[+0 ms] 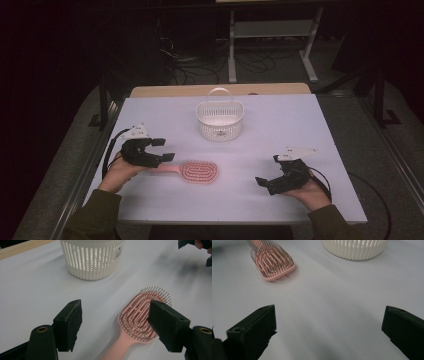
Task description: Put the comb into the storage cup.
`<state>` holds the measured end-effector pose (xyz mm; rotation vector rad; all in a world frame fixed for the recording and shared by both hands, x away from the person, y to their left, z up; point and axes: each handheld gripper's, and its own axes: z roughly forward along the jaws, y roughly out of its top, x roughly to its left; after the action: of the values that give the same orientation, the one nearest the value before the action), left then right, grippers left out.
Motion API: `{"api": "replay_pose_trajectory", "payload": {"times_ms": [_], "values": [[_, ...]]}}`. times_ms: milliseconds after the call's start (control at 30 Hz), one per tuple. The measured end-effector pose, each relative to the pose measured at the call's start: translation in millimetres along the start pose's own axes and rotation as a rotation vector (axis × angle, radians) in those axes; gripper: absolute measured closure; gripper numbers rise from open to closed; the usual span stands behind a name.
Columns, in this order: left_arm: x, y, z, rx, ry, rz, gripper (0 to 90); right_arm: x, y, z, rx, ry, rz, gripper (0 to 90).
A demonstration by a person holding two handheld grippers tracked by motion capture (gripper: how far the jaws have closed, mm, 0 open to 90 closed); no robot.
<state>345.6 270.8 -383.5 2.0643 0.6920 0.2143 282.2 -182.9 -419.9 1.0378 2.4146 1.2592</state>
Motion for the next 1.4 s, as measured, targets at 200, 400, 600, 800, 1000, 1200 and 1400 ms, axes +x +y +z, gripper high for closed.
{"api": "replay_pose_trajectory", "payload": {"times_ms": [200, 400, 600, 800, 1000, 1200, 1400], "values": [[7.7, 1.5, 1.5, -0.003, -0.006, -0.023, 36.9, -0.1, 0.2, -0.1, -0.002, 0.000, 0.000, 0.0], [14.1, 0.2, 5.2, 0.013, 0.002, -0.039, 46.6, -0.2, 0.4, -0.2, -0.005, 0.004, 0.001, 0.0], [19.4, -3.5, 7.5, 0.032, 0.021, -0.046, 55.6, -0.5, 0.4, -0.7, -0.008, 0.005, 0.000, 0.0], [23.6, -8.2, 5.5, 0.038, 0.032, -0.067, 65.5, 0.3, 0.5, -0.2, -0.004, 0.008, -0.005, 0.0], [27.7, -11.8, 2.9, 0.050, 0.056, -0.080, 75.2, -0.1, 0.4, -0.7, -0.006, 0.009, -0.005, 0.0], [28.7, -14.2, 4.0, 0.077, 0.076, -0.061, 85.9, -0.2, 0.3, -0.6, -0.004, 0.010, -0.007, 0.0], [30.9, -18.6, 4.9, 0.117, 0.090, -0.053, 90.0, -0.1, 0.3, -0.5, -0.003, 0.010, -0.007, 0.0]]}}
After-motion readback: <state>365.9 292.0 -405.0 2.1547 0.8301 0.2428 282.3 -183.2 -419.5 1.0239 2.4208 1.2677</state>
